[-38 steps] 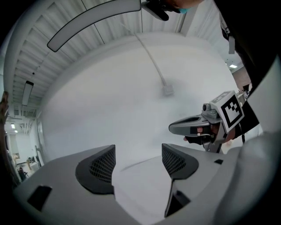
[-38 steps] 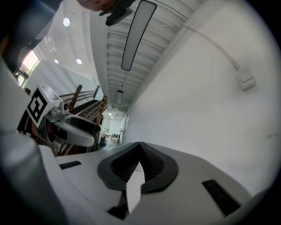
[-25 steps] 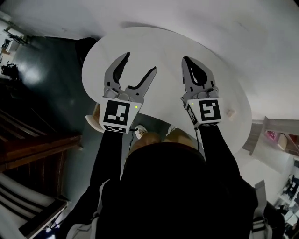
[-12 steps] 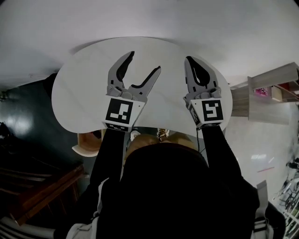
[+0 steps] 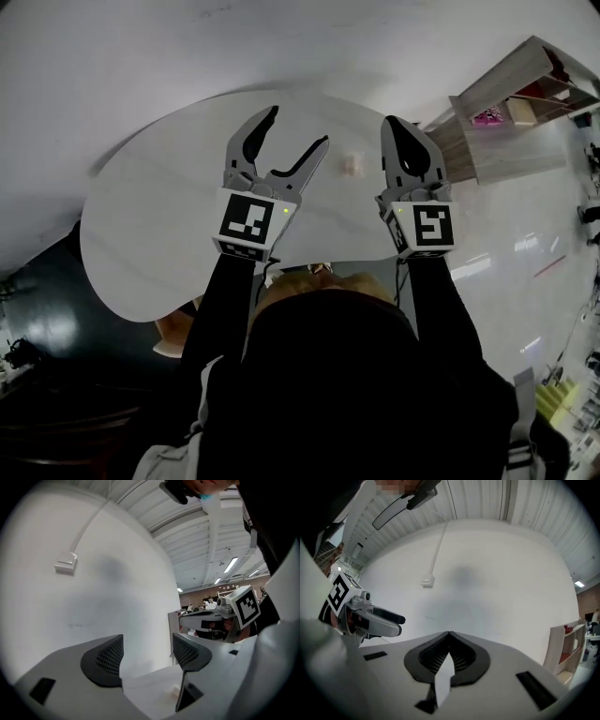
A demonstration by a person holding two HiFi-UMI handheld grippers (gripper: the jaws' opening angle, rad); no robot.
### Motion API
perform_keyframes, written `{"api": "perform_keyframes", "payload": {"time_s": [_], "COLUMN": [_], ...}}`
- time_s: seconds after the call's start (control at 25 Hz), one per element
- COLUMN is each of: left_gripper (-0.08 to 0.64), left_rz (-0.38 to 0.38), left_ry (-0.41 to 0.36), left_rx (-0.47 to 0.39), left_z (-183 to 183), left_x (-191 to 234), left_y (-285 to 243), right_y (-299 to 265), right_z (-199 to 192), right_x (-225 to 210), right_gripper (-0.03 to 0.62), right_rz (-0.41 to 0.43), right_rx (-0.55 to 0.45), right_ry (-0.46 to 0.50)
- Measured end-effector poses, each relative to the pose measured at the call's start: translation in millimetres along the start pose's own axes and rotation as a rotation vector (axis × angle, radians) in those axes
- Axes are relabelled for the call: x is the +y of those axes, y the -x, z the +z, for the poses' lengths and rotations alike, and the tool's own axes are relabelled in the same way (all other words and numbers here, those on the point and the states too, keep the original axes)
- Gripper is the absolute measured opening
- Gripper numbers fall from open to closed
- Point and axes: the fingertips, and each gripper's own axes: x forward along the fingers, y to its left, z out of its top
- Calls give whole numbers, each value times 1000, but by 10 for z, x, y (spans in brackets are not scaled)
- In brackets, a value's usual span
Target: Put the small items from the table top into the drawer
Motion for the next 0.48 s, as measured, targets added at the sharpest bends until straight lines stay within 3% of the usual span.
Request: {"api": "perform_keyframes", "payload": {"time_s": [0.2, 0.48], "left_gripper": [347, 330], "left_rz": [-67, -199], "left_ry": [36, 131], "left_rx": [15, 195], "left_z": [-153, -879], "left_x": [-184, -664], "left_y": [-294, -826], "right_y": [131, 255], "right_z": [-90, -278], "right_x": [-258, -429], "right_gripper": [26, 26], "right_rz": [-69, -132], "right_rx": [17, 62], "right_ry": [2, -11]}}
